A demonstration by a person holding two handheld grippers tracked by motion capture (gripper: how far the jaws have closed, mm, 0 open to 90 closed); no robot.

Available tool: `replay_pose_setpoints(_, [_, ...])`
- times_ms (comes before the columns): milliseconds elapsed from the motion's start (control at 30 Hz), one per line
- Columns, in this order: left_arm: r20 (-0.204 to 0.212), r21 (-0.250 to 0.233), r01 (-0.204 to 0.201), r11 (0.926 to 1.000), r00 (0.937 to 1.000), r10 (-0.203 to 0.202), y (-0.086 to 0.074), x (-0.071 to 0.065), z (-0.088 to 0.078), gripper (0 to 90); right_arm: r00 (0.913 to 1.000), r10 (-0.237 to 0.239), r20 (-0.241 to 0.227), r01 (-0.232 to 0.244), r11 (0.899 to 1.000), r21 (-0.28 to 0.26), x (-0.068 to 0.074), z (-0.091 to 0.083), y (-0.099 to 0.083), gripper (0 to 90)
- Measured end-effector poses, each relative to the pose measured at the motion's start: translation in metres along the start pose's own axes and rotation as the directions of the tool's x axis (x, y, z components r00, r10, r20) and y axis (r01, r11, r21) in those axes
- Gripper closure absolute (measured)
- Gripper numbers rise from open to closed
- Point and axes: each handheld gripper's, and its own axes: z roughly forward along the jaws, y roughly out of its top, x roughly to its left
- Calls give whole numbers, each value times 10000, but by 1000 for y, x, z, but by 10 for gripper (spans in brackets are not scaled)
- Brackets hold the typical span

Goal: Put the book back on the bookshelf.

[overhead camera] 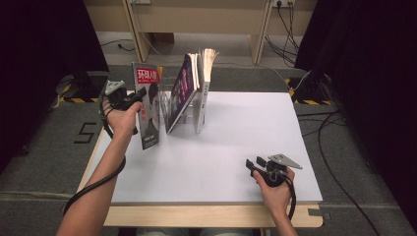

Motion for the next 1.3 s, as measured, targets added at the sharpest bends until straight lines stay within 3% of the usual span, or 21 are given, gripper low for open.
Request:
replay_pose_setpoints(433, [85,-1046,-531,9931,9985,543,26,-7,-3,866,10000,-37,23,37,10000,-78,0,-1,0,500])
replay_pose_setpoints(700, [-77,-1488,-671,9866,9977,667,34,-3,10,866,10000,-78,10,78,10000,-61,0,-1,0,500])
replay_pose_setpoints(1000, [-423,-1575,-787,9844,9964,729,26,12,30,865,9999,-101,-13,101,9999,-74,-2,0,0,500])
replay_pose_setpoints(1200, [-522,-1709,-860,9815,9956,781,10,18,28,864,9999,-127,-19,127,9999,-44,-2,0,0,501])
replay_pose_setpoints(1300, [-330,-1653,-838,9827,9963,794,3,19,26,862,9999,-138,-37,138,9999,-28,0,0,0,501])
